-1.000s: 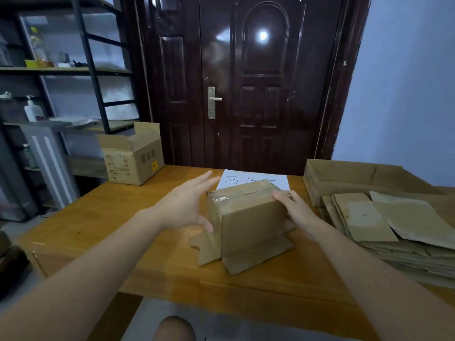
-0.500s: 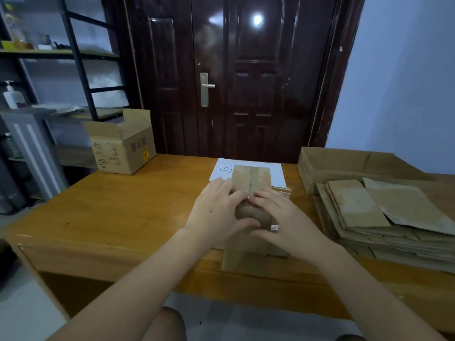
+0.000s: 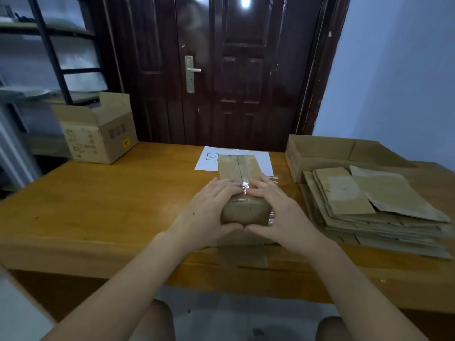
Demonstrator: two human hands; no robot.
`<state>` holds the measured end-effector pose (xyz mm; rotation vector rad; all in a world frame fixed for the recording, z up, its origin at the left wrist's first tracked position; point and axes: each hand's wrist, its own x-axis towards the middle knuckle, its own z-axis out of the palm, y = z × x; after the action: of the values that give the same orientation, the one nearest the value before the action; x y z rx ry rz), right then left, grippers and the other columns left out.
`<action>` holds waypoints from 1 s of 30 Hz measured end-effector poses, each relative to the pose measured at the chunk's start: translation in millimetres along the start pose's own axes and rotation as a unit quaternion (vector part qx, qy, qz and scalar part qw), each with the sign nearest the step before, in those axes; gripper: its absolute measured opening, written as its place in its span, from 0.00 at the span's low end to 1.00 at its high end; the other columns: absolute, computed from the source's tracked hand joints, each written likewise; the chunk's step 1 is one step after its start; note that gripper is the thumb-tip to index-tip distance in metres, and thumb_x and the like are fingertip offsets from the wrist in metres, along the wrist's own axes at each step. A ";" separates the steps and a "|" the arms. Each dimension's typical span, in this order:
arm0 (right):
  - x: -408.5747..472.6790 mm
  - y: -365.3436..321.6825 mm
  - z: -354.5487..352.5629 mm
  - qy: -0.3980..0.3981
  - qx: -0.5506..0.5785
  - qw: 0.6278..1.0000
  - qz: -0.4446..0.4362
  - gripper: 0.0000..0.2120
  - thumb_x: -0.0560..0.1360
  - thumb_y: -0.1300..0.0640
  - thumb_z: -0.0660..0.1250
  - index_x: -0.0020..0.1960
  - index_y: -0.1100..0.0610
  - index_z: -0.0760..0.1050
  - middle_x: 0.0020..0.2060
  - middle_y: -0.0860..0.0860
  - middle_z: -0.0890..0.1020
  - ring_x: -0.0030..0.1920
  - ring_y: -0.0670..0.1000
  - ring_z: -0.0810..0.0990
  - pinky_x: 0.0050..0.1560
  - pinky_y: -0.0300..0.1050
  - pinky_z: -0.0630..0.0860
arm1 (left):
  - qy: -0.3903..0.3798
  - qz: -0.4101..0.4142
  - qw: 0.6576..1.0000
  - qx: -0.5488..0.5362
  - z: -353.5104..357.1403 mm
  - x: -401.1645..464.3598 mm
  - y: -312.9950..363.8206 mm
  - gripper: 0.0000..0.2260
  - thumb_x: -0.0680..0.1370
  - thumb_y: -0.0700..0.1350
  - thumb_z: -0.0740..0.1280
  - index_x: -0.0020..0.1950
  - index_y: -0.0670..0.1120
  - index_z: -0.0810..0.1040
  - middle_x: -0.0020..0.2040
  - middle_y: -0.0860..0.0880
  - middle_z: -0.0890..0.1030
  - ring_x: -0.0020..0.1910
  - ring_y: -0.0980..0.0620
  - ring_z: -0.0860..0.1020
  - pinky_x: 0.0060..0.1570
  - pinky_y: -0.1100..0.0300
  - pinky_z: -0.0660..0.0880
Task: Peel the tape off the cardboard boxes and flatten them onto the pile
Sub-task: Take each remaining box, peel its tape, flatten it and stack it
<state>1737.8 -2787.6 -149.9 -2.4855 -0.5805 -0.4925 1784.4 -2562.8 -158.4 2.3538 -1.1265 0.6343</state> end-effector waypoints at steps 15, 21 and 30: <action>-1.5 3.9 0.3 0.015 0.056 0.998 -0.003 0.28 0.75 0.51 0.74 0.73 0.47 0.71 0.76 0.42 0.69 0.80 0.41 0.53 0.77 0.60 0.64 | 0.046 0.014 0.998 -0.026 6.7 -7.3 5.8 0.22 0.79 0.54 0.69 0.72 0.49 0.73 0.75 0.51 0.72 0.79 0.53 0.64 0.80 0.49 0.58; -0.2 2.9 1.0 0.017 0.061 0.998 0.003 0.28 0.75 0.53 0.75 0.72 0.49 0.72 0.76 0.44 0.69 0.80 0.42 0.54 0.78 0.56 0.62 | 0.109 0.115 0.985 0.063 6.8 -12.2 2.0 0.10 0.80 0.47 0.72 0.58 0.44 0.82 0.70 0.43 0.77 0.68 0.44 0.77 0.76 0.45 0.65; -1.7 -0.7 3.5 0.017 0.060 0.998 0.019 0.28 0.75 0.53 0.74 0.73 0.46 0.69 0.76 0.42 0.68 0.80 0.42 0.53 0.77 0.61 0.62 | 0.084 0.149 0.977 0.127 2.4 -9.1 12.4 0.07 0.82 0.46 0.68 0.52 0.46 0.85 0.65 0.45 0.81 0.67 0.46 0.78 0.73 0.46 0.69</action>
<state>1736.8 -2785.6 -153.1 -2.3662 -0.5316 -0.4697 1769.9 -2565.8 -163.1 2.2969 -1.4040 1.1224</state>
